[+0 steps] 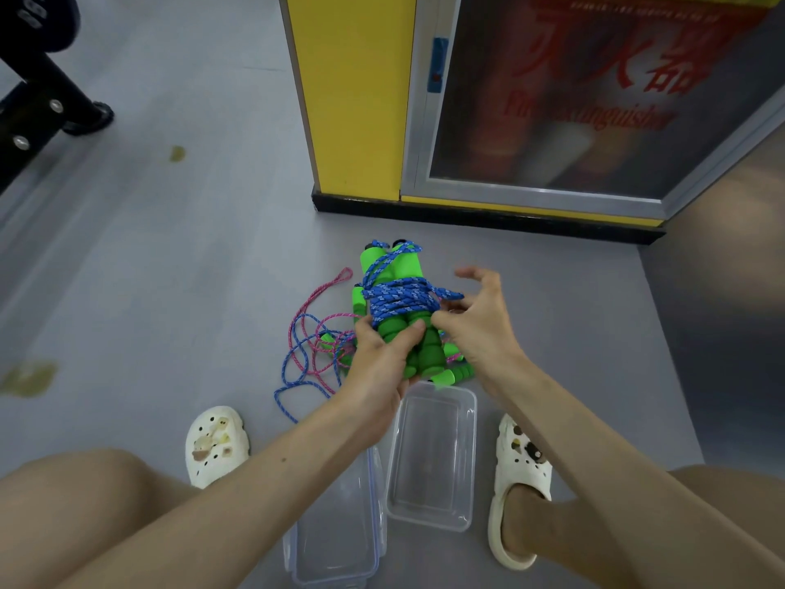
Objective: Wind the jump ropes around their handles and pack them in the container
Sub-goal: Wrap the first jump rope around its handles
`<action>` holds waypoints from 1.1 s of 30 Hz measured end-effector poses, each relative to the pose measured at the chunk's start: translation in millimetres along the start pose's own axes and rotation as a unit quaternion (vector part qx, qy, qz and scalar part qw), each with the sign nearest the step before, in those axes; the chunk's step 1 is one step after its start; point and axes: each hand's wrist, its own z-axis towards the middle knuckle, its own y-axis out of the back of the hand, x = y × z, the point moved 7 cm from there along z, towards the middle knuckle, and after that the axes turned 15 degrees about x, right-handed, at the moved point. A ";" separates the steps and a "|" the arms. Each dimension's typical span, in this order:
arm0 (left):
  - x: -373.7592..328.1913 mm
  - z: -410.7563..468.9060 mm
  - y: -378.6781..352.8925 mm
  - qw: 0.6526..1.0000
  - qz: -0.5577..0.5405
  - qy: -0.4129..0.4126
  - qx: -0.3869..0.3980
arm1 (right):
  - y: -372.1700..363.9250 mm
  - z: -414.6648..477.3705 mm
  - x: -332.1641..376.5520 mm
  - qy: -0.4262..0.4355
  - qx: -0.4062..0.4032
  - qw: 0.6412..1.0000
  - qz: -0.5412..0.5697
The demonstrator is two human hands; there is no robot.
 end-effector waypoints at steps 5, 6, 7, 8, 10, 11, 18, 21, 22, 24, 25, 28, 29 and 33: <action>-0.9 0.4 -1.7 1.000 -0.009 0.007 -0.006 | 3.2 -2.4 12.2 0.045 -0.029 0.994 -0.091; -1.7 1.1 -2.5 1.000 -0.005 0.004 -0.007 | 3.2 -2.1 14.7 0.056 -0.034 0.991 -0.115; -2.6 1.7 -4.0 1.000 -0.003 0.001 -0.006 | 2.6 -1.6 16.3 0.067 -0.038 0.988 -0.132; -3.0 2.5 -4.8 1.000 -0.002 -0.002 -0.006 | 2.0 -1.3 16.7 0.077 -0.043 0.985 -0.146; -4.1 4.0 -5.4 1.000 -0.004 -0.009 -0.009 | 1.5 -0.1 16.0 0.090 -0.049 0.980 -0.170; -4.4 4.8 -5.5 1.000 -0.004 -0.011 -0.011 | 2.2 0.9 14.8 0.089 -0.046 0.980 -0.170; -6.6 7.7 1.8 0.999 -0.007 -0.017 -0.035 | 3.4 9.4 -4.3 -0.013 0.014 0.999 0.040; -0.3 9.8 4.4 0.999 0.025 0.004 -0.031 | 7.2 9.4 6.1 0.047 -0.011 0.995 -0.089; 1.8 11.2 6.7 0.999 0.037 0.016 -0.035 | 7.4 8.4 12.2 0.078 -0.022 0.985 -0.150; -2.9 12.0 14.0 0.992 0.097 0.018 -0.073 | 5.9 4.4 22.5 0.138 -0.043 0.953 -0.265; -12.9 12.8 19.4 0.980 0.170 0.002 -0.102 | 4.6 2.4 25.3 0.162 -0.051 0.936 -0.308; -59.9 10.2 12.5 0.871 0.453 -0.149 -0.117 | -3.4 -4.1 29.3 0.220 -0.056 0.877 -0.423; -70.3 9.6 1.3 0.816 0.536 -0.202 -0.078 | -7.1 -6.0 30.0 0.234 -0.052 0.860 -0.450; -62.5 10.9 -21.3 0.665 0.698 -0.262 0.049 | -13.4 -13.3 32.4 0.272 -0.039 0.821 -0.500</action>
